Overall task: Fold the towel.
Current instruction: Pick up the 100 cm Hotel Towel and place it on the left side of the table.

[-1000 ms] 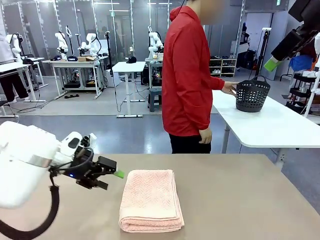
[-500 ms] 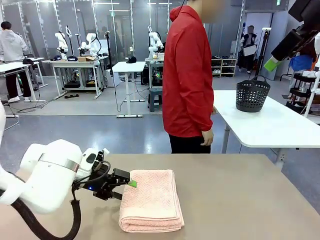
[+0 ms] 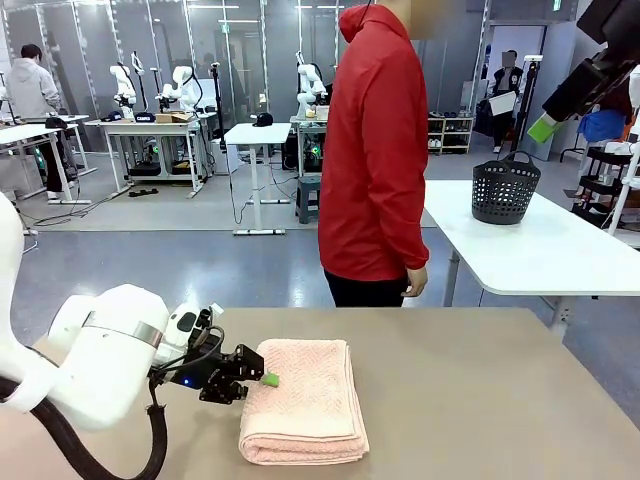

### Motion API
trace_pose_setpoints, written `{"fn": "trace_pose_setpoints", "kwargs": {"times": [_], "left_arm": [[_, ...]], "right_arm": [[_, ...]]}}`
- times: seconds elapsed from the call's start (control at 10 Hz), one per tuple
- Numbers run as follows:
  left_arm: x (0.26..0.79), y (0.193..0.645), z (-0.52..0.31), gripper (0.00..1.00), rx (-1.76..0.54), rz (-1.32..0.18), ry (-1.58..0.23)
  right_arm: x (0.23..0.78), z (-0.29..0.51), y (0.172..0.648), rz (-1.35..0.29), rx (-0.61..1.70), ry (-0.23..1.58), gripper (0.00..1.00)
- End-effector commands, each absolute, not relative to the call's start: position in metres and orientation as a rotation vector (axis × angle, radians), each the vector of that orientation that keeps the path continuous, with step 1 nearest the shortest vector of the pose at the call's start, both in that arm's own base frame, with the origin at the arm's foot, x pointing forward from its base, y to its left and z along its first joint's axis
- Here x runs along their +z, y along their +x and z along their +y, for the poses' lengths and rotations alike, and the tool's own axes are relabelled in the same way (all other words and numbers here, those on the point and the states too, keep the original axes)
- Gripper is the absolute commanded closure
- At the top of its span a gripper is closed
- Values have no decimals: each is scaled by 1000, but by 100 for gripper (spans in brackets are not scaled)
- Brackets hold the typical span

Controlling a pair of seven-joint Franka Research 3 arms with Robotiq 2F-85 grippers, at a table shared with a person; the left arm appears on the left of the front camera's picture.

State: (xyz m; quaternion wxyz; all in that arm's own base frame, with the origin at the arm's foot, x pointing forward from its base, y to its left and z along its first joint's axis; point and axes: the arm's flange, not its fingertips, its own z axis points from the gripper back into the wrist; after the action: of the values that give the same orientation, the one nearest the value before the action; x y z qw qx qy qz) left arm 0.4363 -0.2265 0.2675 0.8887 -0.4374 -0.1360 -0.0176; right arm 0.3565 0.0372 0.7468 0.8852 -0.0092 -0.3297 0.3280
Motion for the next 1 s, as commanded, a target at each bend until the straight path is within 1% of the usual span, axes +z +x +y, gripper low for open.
{"fn": "trace_pose_setpoints", "kwargs": {"times": [0.0,0.5,0.7,0.9], "left_arm": [[265,440,-228,100,-24,-278,-916],[278,443,-209,100,-35,-262,-876],[291,439,-179,100,-13,-264,-837],[312,434,-126,100,-41,-266,-806]], "right_arm": [[747,36,357,-687,691,-25,0],[747,36,357,-687,691,-25,0],[747,36,357,-687,691,-25,0],[747,36,357,-687,691,-25,0]]}}
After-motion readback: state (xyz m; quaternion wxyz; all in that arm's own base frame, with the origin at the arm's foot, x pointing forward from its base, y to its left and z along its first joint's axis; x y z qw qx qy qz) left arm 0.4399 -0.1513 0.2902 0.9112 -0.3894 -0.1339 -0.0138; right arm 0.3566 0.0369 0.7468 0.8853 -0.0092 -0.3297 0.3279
